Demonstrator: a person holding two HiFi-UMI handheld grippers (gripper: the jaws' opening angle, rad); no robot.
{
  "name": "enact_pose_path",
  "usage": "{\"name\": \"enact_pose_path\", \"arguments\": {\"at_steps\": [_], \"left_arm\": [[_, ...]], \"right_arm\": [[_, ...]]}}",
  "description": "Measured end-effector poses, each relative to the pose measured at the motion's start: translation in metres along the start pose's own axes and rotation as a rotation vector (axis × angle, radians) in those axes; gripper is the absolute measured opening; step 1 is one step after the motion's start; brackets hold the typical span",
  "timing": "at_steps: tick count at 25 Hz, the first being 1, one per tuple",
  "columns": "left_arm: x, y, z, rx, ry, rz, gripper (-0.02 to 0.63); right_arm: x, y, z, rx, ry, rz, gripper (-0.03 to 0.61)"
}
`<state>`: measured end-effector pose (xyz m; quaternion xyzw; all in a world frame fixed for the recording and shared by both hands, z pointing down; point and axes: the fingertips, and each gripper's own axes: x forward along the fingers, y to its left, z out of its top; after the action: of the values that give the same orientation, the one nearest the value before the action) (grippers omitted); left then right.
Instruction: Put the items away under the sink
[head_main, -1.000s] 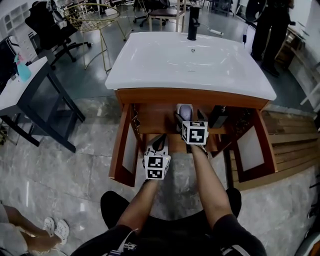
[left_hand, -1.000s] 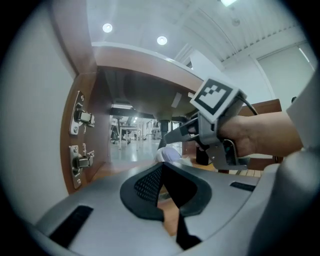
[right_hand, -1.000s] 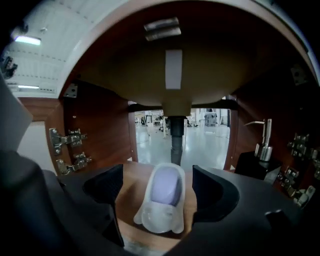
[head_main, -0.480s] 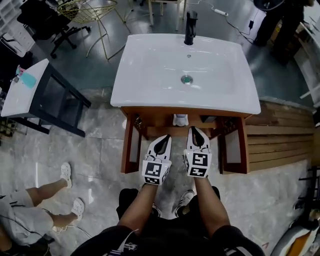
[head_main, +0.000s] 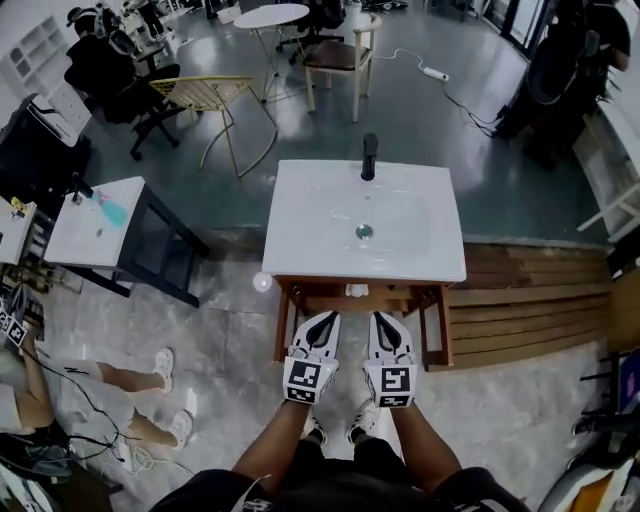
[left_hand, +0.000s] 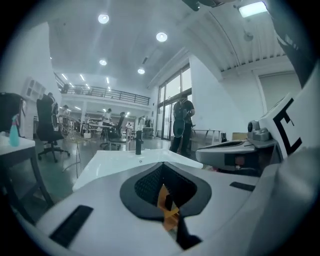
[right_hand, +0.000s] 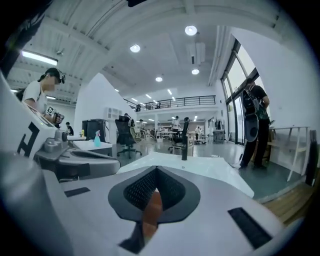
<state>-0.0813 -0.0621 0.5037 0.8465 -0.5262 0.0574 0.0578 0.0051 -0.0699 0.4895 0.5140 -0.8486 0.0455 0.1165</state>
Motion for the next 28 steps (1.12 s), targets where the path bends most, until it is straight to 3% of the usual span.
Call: {"name": "enact_pose_path", "arguments": {"at_steps": [6,13,28], "left_arm": [[-0.036,-0.012,0.051,0.026,-0.019,-0.017,0.006],[-0.067,-0.031,0.080,0.048,-0.062,-0.042,0.006],[-0.092,-0.011,0.099,0.053,-0.097,-0.030,0.006]], "right_arm": [[-0.045,0.012,0.045,-0.044,-0.026,0.029,0.023],[-0.080,0.019,0.086,-0.065,-0.118,-0.011,0.023],[-0.075,0.062,0.114,-0.077,-0.179,0.010,0.023]]}}
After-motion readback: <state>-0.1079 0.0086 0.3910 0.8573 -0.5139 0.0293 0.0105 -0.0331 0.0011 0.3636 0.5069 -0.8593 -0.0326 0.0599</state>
